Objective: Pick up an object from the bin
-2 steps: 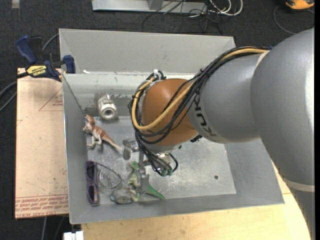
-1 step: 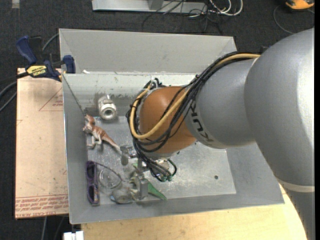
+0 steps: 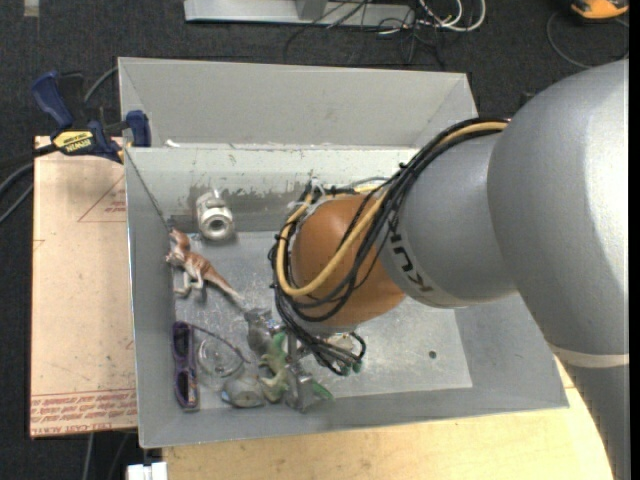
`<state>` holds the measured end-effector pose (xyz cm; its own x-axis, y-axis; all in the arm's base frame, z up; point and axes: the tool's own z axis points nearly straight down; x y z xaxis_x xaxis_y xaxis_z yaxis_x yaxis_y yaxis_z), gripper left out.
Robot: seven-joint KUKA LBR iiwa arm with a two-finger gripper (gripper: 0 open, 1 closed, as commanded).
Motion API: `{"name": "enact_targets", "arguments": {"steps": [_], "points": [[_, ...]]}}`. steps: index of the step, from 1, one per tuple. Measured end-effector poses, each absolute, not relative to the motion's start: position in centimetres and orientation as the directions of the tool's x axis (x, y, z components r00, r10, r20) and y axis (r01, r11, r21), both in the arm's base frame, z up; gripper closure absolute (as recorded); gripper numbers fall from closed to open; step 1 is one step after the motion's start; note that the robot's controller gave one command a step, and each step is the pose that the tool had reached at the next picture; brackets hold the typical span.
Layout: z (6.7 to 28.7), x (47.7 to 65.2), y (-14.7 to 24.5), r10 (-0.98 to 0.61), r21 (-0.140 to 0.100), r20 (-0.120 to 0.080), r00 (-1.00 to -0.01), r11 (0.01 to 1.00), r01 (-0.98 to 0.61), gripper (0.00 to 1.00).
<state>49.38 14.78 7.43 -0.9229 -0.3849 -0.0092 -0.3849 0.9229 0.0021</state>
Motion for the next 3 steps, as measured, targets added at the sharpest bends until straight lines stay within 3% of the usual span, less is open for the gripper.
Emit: {"name": "enact_targets", "arguments": {"steps": [1,2,3], "points": [[7.3,48.9,15.4,-0.52,0.001,-0.016,-0.854,0.854,-0.52,1.0],[7.3,48.9,15.4,-0.519,0.001,-0.016,-0.854,0.854,-0.519,1.0],[7.2,51.3,16.6,-0.757,-0.002,-0.013,-0.654,0.654,-0.757,1.0]]}}
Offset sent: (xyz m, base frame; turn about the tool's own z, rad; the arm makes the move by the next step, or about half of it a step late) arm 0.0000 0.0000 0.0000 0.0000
